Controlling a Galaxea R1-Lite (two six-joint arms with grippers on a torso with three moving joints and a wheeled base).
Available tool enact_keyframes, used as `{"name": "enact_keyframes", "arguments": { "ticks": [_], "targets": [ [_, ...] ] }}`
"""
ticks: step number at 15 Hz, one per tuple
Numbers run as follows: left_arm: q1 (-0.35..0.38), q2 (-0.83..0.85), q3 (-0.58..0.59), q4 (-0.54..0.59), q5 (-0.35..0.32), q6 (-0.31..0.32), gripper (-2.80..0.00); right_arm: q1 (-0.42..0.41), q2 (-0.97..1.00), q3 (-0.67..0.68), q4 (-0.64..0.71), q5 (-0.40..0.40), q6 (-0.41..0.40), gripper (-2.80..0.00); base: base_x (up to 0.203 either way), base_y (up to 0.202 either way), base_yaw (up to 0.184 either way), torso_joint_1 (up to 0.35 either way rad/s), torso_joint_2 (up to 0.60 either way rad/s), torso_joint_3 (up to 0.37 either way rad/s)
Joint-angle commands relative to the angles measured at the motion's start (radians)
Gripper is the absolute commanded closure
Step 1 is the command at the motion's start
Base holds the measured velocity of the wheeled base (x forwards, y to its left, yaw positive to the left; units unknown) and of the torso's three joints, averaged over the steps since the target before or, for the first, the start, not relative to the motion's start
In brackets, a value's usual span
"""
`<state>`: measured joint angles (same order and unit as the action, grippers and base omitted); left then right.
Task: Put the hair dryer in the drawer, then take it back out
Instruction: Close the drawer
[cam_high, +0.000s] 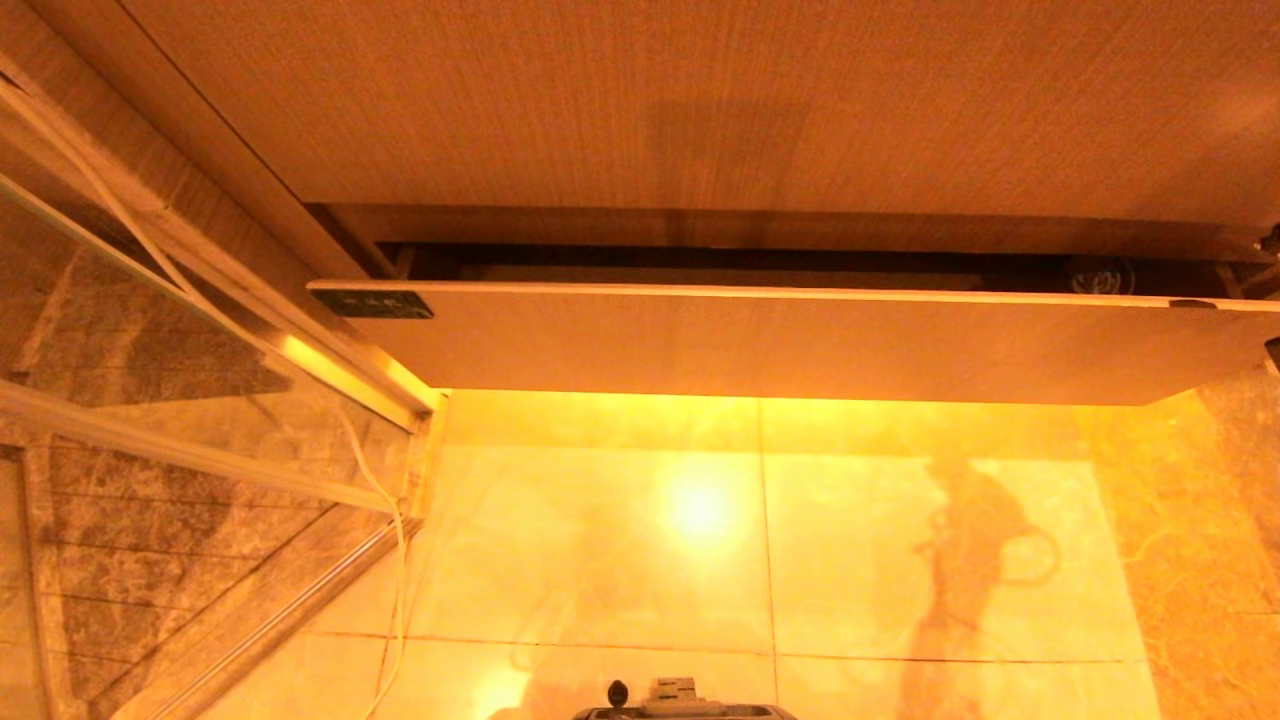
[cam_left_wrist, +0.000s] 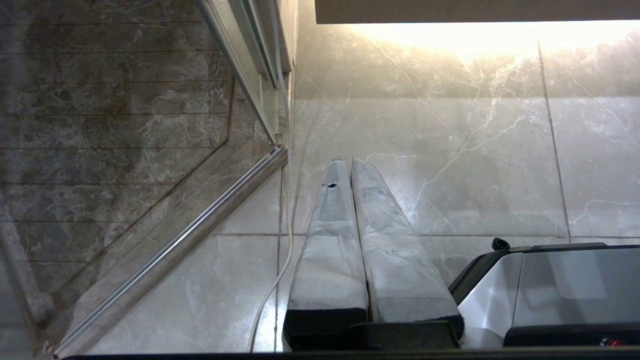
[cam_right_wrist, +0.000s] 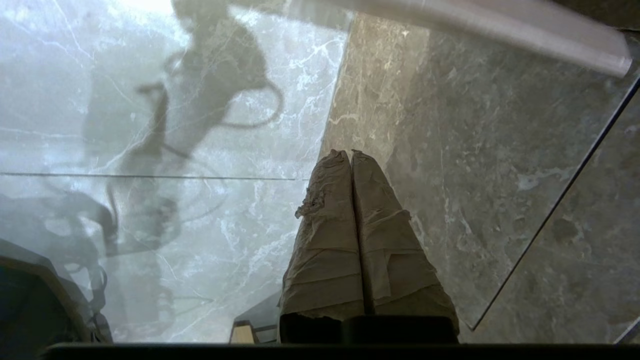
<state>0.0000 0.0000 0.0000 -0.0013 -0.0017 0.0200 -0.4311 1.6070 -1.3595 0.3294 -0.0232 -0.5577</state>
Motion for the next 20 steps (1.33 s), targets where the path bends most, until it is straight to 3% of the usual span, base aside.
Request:
{"name": "enact_keyframes", "arguments": {
  "ticks": [1,3,7,12,20],
  "targets": [
    [0.0,0.0,0.002,0.0,0.0,0.0,0.0,0.0,-0.026,0.01,-0.001,0.0,-0.005,0.0,0.0,0.0,0.0,0.0,0.0,0.0],
    [0.0,0.0,0.002,0.0,0.0,0.0,0.0,0.002,-0.027,0.013,-0.018,0.008,-0.007,0.0,0.0,0.0,0.0,0.0,0.0,0.0],
    [0.0,0.0,0.002,0.0,0.0,0.0,0.0,0.011,0.003,0.035,-0.094,0.108,-0.03,0.0,0.0,0.0,0.0,0.0,0.0,0.0],
    [0.0,0.0,0.002,0.0,0.0,0.0,0.0,0.011,0.066,0.087,-0.252,0.15,-0.088,0.0,0.0,0.0,0.0,0.0,0.0,0.0],
    [0.0,0.0,0.002,0.0,0.0,0.0,0.0,0.012,0.104,0.096,-0.426,0.192,-0.091,0.0,0.0,0.0,0.0,0.0,0.0,0.0]
  ]
}}
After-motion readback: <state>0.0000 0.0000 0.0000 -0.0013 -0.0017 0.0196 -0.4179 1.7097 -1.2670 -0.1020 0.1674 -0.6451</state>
